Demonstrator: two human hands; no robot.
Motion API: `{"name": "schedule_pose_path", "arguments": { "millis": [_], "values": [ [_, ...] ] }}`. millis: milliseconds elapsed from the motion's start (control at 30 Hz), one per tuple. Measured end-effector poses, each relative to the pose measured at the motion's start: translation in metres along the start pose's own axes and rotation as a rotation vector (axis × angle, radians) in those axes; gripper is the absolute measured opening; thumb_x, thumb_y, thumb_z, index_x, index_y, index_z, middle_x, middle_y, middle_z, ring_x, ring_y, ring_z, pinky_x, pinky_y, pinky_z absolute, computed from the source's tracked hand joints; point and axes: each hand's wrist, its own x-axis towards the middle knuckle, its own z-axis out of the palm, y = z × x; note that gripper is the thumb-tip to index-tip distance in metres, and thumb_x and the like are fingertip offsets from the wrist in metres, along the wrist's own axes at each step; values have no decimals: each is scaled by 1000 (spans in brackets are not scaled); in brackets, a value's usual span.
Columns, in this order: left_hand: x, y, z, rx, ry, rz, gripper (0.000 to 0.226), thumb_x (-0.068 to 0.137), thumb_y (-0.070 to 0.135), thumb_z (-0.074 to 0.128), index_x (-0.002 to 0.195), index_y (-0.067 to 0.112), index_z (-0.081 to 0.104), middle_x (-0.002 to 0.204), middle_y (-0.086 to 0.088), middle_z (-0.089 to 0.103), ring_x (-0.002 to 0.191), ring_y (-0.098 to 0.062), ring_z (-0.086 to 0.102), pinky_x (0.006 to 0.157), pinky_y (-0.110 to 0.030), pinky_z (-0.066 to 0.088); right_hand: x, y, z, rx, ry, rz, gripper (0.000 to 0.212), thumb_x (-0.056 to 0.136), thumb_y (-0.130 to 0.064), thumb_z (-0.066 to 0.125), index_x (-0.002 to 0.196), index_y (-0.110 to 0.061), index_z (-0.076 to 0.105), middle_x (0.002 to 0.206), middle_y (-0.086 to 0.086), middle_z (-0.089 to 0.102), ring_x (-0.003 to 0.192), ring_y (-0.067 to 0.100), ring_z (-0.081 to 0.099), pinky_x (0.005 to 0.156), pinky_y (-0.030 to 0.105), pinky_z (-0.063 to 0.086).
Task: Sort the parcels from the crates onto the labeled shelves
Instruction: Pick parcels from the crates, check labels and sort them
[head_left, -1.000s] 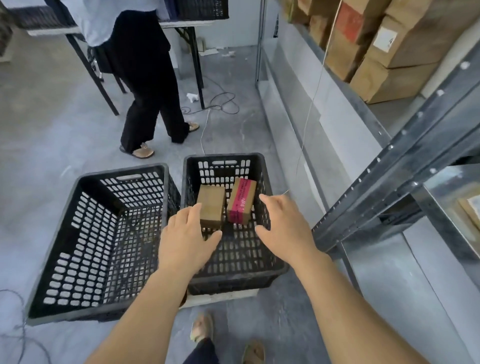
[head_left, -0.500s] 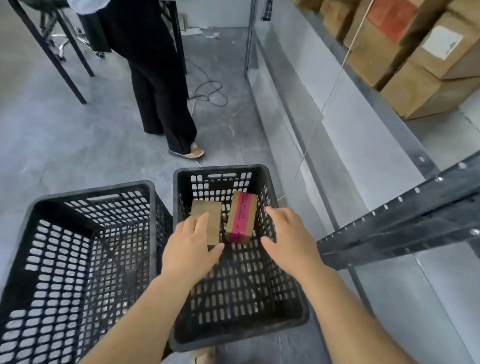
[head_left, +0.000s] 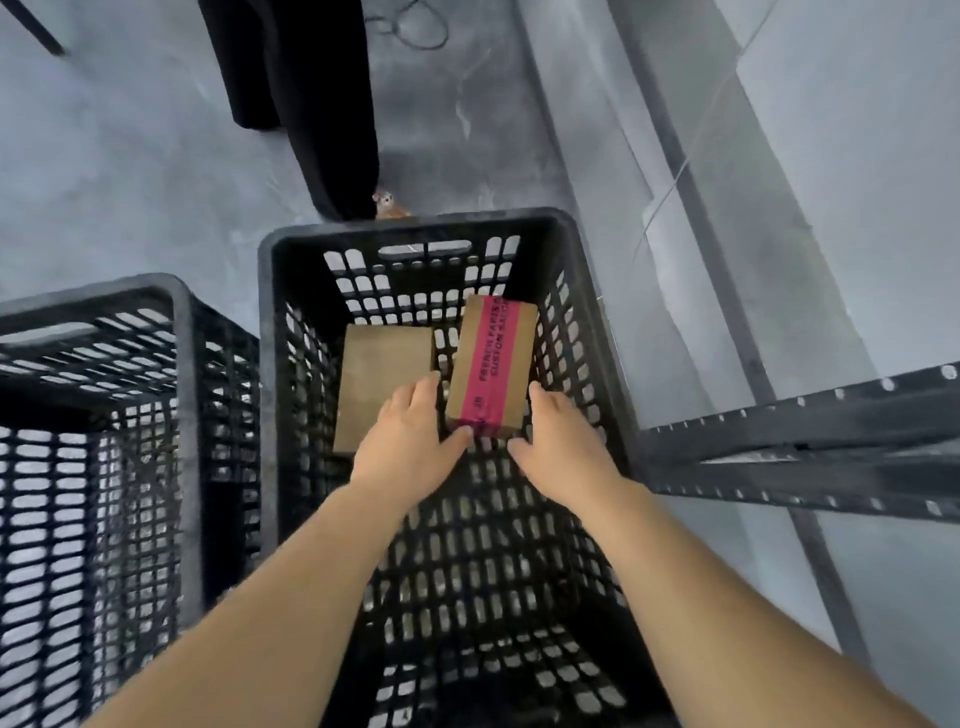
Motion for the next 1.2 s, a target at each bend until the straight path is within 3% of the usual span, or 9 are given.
{"name": "schedule_pose_path", "arguments": {
  "millis": [300,400,433,533,633,767,900,1067,1200],
  "values": [
    [87,-6,65,-335,-113,-147,65,97,27,54,150,11,19,144,-7,42,130,-23,43,103,-29,35,79,22,55,233,-29,234,62,96,-23,51,149,-11,22,134,10,49,112,26,54,89,36,50],
    [91,-8,70,-425,-123,-183,59,97,27,53,148,14,24,137,-1,46,126,-16,46,96,-21,32,84,25,61,304,-42,225,61,98,-24,50,150,-15,21,133,6,52,102,21,56,65,24,45],
    [90,-10,69,-462,-117,-196,62,97,30,53,149,16,22,134,3,47,124,-13,46,99,-23,33,80,23,61,316,-45,215,60,97,-24,51,150,-18,22,133,4,51,101,20,56,64,21,43],
    [75,-12,58,-542,-107,-238,73,92,44,55,151,21,17,139,0,49,120,-19,53,105,-39,40,62,16,53,363,-75,143,70,96,-21,53,153,-25,15,142,2,46,118,18,53,92,30,48],
    [50,-10,36,-527,-103,-274,87,84,62,54,152,30,10,147,-4,43,126,-27,50,107,-48,38,30,2,35,376,-106,70,74,97,-18,52,155,-23,5,154,1,32,137,19,38,113,36,35],
    [13,-5,-1,-592,-60,-277,109,65,79,55,150,35,4,145,-3,44,129,-27,47,108,-54,36,-15,-20,10,386,-92,-16,74,97,-19,53,155,-29,7,159,-4,21,144,15,24,119,37,23],
    [-16,-3,-34,-662,9,-298,96,45,90,61,126,51,26,119,-1,62,113,-29,59,94,-53,48,-54,-47,-19,353,-42,-157,68,98,-19,53,154,-28,16,159,-8,20,147,9,13,115,25,10],
    [-58,22,-89,-724,160,-331,126,38,88,63,144,42,14,143,-9,42,124,-32,48,103,-52,42,-97,-87,-57,321,9,-333,62,100,-16,46,153,-33,20,158,-16,20,147,7,13,122,34,14],
    [-79,32,-131,-814,254,-335,103,46,73,67,134,38,27,129,-5,50,111,-28,55,94,-46,49,-120,-113,-88,293,38,-439,57,99,-10,43,150,-31,29,157,-15,27,143,2,19,119,23,13]
  ]
}}
